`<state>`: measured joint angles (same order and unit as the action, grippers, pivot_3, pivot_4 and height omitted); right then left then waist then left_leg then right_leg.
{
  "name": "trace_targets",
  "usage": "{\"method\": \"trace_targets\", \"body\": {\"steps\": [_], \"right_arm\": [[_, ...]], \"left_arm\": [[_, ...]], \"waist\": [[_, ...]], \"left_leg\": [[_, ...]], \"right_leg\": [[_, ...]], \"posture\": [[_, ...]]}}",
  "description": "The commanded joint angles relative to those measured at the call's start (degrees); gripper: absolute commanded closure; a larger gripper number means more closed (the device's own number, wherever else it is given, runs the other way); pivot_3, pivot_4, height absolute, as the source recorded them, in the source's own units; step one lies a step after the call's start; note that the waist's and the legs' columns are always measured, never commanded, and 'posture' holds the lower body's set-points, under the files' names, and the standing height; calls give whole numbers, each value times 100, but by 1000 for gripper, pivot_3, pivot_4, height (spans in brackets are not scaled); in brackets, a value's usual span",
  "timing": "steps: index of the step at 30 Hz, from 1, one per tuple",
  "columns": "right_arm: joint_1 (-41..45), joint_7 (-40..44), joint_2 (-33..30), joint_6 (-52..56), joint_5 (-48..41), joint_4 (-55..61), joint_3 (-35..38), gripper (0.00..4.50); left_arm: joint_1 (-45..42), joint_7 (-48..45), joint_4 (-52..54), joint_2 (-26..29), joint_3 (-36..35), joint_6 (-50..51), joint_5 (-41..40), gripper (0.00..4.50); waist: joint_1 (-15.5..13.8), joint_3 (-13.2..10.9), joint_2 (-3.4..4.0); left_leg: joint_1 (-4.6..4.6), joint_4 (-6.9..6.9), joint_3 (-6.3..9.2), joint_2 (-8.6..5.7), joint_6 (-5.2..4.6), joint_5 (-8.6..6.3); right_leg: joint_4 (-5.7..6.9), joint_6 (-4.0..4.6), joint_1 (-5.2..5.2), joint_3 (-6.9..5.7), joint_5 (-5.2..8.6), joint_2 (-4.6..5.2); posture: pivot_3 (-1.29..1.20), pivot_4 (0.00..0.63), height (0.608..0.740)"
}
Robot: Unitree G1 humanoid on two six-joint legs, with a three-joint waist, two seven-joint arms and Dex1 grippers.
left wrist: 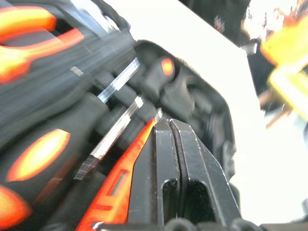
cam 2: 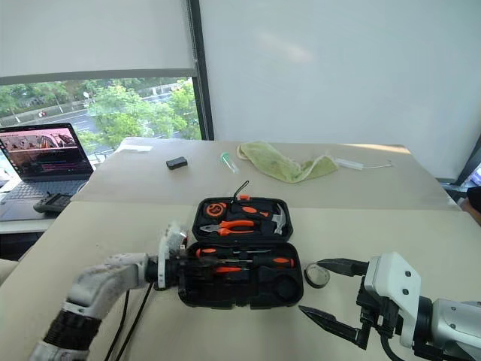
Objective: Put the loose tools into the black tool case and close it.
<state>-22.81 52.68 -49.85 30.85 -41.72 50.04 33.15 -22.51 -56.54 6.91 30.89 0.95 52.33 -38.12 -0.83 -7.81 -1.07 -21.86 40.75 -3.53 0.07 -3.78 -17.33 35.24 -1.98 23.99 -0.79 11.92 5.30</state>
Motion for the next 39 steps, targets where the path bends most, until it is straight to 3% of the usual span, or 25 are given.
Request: {"method": "trace_targets", "body": {"steps": [1,11,17,20,25,28,33,39], "right_arm": [[94,-2,-36,-104,20,9,-42,0],[107,-11,-68,-40,-24,72,19,0],[123,-46,-83,-20,-43,99,-15,0],[108,-65,-73,-25,-23,123,-52,0],[85,-78,-50,-47,0,138,-78,0],[101,-84,-46,-71,16,113,-108,0],[146,-70,-58,-84,28,71,-145,0],[191,-44,-65,-71,45,50,-159,0]], "left_arm": [[82,158,206,81,407,-53,298,4424],[342,283,44,486,1602,-1037,1690,4424],[324,401,-196,542,1856,-1250,2140,4424],[328,435,-180,444,1733,-1329,2118,4424],[522,210,373,75,811,-1925,1366,4424],[530,315,390,-25,597,-2091,1349,4424],[433,383,319,66,793,-2077,1638,4424],[488,121,342,303,1182,-2129,1898,4424]], "waist": [[-3,0,0],[-45,3,3],[-46,24,37],[-47,41,58],[-43,49,80],[-42,13,25],[-61,3,5],[-71,1,1]], "left_leg": [[-5,0,0,-8,-1,0],[8,3,0,-12,-9,-4],[75,-7,0,-1,-12,-6],[76,-7,-1,-2,-12,-6],[70,-7,0,2,-12,-5],[54,-7,1,14,-8,-4],[-32,-3,0,-3,-10,-3],[-35,-3,0,-12,-22,-11]], "right_leg": [[-1,-3,4,3,-2,3],[-13,18,-10,9,3,20],[-23,41,-81,7,21,33],[-23,36,-81,7,23,33],[-17,35,-73,7,23,32],[-16,38,-56,5,22,28],[-18,-7,24,5,-10,26],[-28,-6,21,1,-9,33]], "posture": [[0,150,740],[0,150,740],[0,150,740],[0,150,740],[0,150,740],[0,150,740],[0,150,740],[0,150,740]]}}
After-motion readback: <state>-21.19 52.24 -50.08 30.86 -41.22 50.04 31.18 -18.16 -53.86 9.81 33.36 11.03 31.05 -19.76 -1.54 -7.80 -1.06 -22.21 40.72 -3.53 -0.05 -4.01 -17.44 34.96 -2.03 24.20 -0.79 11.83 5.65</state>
